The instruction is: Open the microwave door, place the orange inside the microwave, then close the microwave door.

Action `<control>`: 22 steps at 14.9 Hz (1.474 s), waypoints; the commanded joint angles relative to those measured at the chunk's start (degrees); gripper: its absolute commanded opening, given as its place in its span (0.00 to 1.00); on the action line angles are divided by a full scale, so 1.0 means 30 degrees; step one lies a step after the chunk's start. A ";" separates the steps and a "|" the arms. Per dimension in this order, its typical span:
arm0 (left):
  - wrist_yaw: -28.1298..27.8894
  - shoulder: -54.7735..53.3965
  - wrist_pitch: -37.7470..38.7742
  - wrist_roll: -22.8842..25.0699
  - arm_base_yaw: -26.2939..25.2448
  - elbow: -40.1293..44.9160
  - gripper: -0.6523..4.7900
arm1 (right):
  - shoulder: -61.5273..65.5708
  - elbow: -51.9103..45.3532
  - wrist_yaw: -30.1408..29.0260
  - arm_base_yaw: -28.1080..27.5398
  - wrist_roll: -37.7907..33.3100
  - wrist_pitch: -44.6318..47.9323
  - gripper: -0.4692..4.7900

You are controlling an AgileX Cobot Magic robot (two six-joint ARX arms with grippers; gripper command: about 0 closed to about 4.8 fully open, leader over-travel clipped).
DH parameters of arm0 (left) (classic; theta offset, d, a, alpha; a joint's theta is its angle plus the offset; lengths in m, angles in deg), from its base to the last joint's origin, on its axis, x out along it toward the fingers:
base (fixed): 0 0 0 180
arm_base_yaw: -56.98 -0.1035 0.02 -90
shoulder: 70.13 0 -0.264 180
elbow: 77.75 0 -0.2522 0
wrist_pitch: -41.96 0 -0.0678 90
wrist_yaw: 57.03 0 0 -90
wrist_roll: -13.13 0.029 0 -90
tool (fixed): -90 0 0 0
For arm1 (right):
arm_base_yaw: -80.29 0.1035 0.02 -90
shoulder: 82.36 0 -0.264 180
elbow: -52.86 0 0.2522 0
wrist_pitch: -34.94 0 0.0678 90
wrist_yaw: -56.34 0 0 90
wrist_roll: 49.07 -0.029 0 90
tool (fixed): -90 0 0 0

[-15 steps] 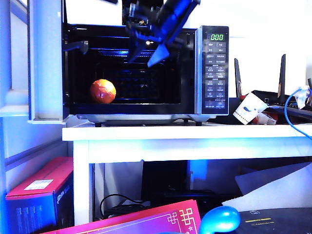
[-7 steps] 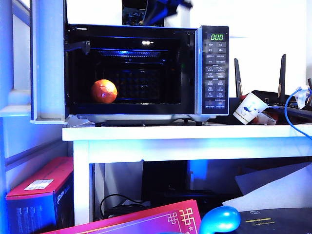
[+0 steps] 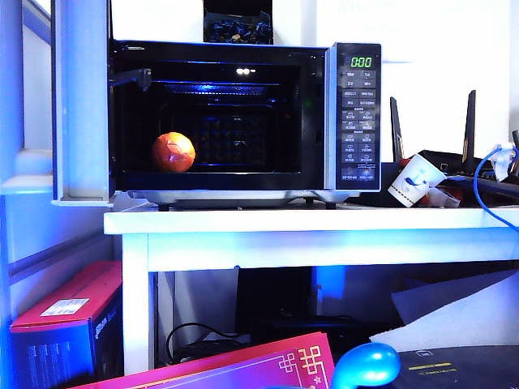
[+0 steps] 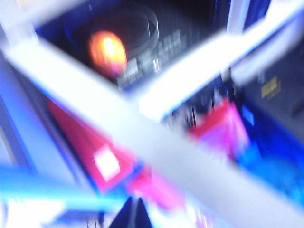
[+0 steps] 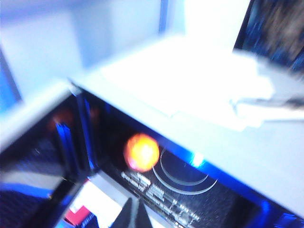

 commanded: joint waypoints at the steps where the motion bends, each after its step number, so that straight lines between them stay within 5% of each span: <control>1: -0.0051 -0.0546 0.1603 0.0095 0.0022 -0.0058 0.11 | -0.2033 0.0102 0.0117 0.0015 -0.0022 -0.0153 0.08; 11: 0.4634 -0.3716 -0.0058 0.1042 0.0022 -0.0058 0.11 | -0.4153 0.0095 0.0248 0.0015 -0.0058 -0.0146 0.08; 15: 0.7614 -0.4648 -0.2346 0.1093 0.0022 -0.0058 0.11 | -0.4153 0.0095 0.0270 0.0015 -0.0080 -0.0087 0.08; 22: 0.9253 -0.6644 -0.7541 0.1086 0.0029 -0.0058 0.11 | -0.4153 0.0102 0.0670 0.0015 -0.0525 0.1064 0.08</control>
